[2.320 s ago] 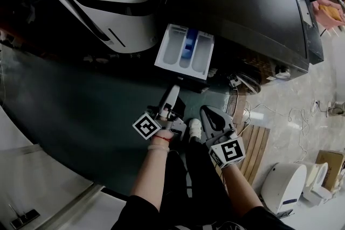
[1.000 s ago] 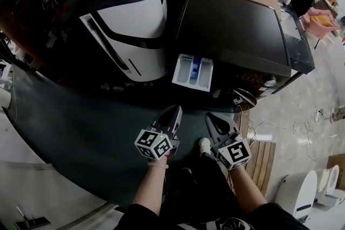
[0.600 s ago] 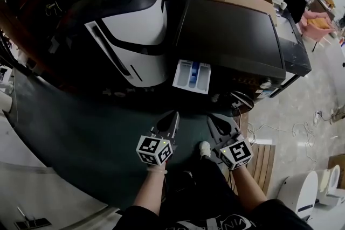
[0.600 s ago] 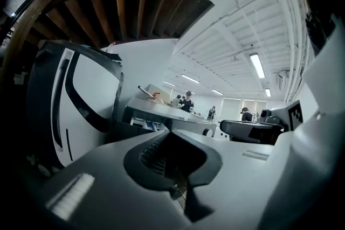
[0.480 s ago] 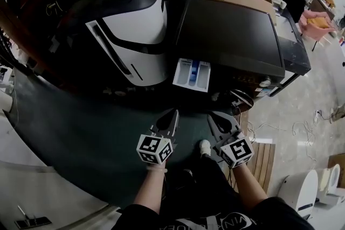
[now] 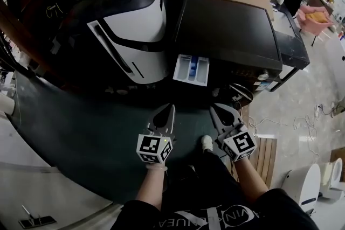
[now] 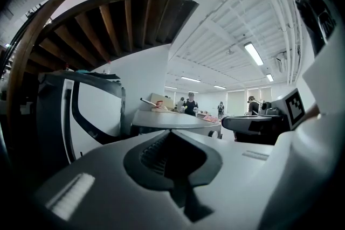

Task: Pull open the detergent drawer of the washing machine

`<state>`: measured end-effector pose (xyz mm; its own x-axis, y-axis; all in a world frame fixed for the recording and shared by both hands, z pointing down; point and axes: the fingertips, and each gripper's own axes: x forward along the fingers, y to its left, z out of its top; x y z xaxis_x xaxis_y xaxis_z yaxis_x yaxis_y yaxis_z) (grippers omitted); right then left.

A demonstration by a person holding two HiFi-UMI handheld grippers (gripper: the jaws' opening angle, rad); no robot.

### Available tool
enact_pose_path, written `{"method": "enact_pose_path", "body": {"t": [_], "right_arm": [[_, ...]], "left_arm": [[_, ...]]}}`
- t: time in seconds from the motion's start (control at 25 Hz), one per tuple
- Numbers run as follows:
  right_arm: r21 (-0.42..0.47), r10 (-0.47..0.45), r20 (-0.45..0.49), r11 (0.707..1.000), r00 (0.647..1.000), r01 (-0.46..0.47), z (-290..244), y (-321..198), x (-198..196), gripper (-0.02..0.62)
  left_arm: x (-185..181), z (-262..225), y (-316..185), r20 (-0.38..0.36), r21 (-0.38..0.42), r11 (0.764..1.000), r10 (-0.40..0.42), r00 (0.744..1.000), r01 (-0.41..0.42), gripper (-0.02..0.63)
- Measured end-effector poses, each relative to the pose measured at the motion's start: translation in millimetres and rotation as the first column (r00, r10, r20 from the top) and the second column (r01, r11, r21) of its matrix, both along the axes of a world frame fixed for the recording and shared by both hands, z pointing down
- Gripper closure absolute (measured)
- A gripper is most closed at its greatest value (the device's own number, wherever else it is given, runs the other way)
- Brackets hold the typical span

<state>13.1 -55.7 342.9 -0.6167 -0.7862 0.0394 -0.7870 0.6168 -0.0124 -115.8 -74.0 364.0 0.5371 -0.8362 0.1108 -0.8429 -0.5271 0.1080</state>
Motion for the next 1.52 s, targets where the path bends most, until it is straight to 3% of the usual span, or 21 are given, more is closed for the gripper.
{"method": "enact_pose_path", "body": {"t": [0.68,1.52], "right_arm": [[0.019,0.018,0.045,1.000,0.999,-0.019,-28,-2,2,0.583],[0.049,0.006,0.023,0.999,1.000,-0.007,-40,-14,2,0.583]], "left_arm": [[-25,-30,7,0.005,0.054,0.995,-0.079,0.997,0.079,0.597],[-36,-49,-2,0.003,0.101,0.986,-0.132,0.991,0.131,0.597]]}}
